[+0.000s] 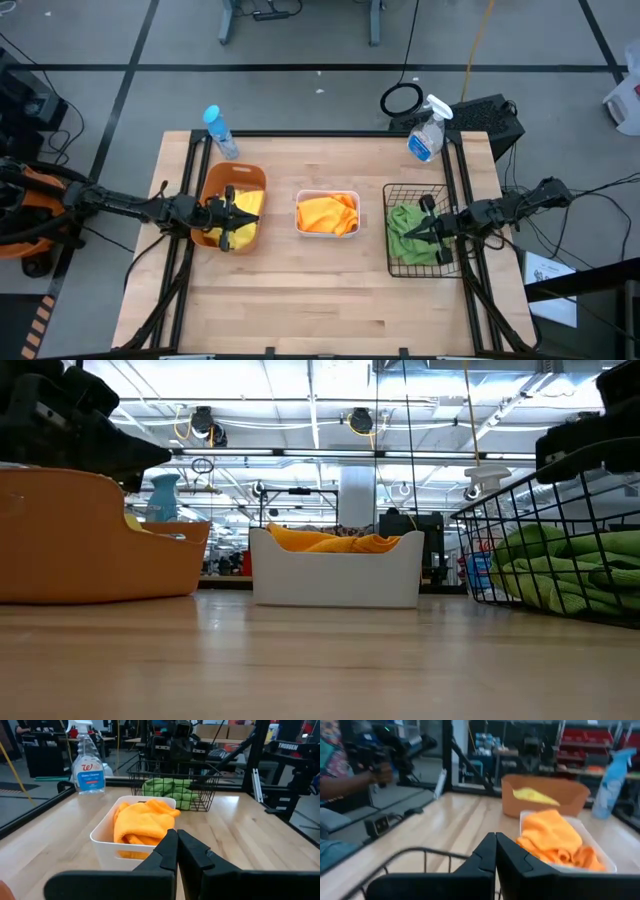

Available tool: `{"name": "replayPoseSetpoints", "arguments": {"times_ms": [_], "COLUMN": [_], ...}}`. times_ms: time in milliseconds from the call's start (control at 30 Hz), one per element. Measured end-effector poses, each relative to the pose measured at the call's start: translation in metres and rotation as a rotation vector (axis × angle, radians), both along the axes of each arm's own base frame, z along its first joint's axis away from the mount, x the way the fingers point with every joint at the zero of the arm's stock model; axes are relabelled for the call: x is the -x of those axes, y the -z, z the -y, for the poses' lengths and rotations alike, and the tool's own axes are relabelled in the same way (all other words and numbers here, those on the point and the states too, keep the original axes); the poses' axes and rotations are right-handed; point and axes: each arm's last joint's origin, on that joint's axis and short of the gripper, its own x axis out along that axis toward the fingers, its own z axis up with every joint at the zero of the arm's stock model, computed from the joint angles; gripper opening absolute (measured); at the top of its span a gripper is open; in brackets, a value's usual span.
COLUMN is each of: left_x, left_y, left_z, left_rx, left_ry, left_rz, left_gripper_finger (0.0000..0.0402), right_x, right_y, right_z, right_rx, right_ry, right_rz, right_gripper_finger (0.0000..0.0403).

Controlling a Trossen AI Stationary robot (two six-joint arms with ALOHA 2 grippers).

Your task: Sort microfiber towel by color & place in baskets

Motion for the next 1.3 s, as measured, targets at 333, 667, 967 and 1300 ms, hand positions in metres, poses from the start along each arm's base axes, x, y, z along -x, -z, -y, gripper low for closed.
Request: {"name": "replayPoseSetpoints", "arguments": {"times_ms": [333, 667, 967, 1300], "left_x": [0.004, 0.005, 0.005, 0.006], "left_y": [-0.001, -0.002, -0.001, 0.003], "left_z": [-0.001, -0.001, -0.002, -0.004], "left_rx": [0.003, 0.005, 0.026, 0.034], "left_ry": [-0.006, -0.007, -0.052, -0.115], "left_rz": [0.015, 0.023, 0.017, -0.026], "left_gripper_finger": [0.0010, 0.0010, 0.0010, 0.0010], "right_x": [0.005, 0.002, 0.000, 0.000], "right_y": [-0.005, -0.004, -0.004, -0.004], "right_z": [-0.001, 0.011, 0.023, 0.029], "right_rx": [0.099, 0.125, 0.107, 0.065], "right_ry": [-0.093, 0.026, 0.149, 0.204], "right_rz": [0.087, 0.083, 0.070, 0.058], "right_gripper_finger": [0.0000, 0.0000, 0.0000, 0.0000]}}
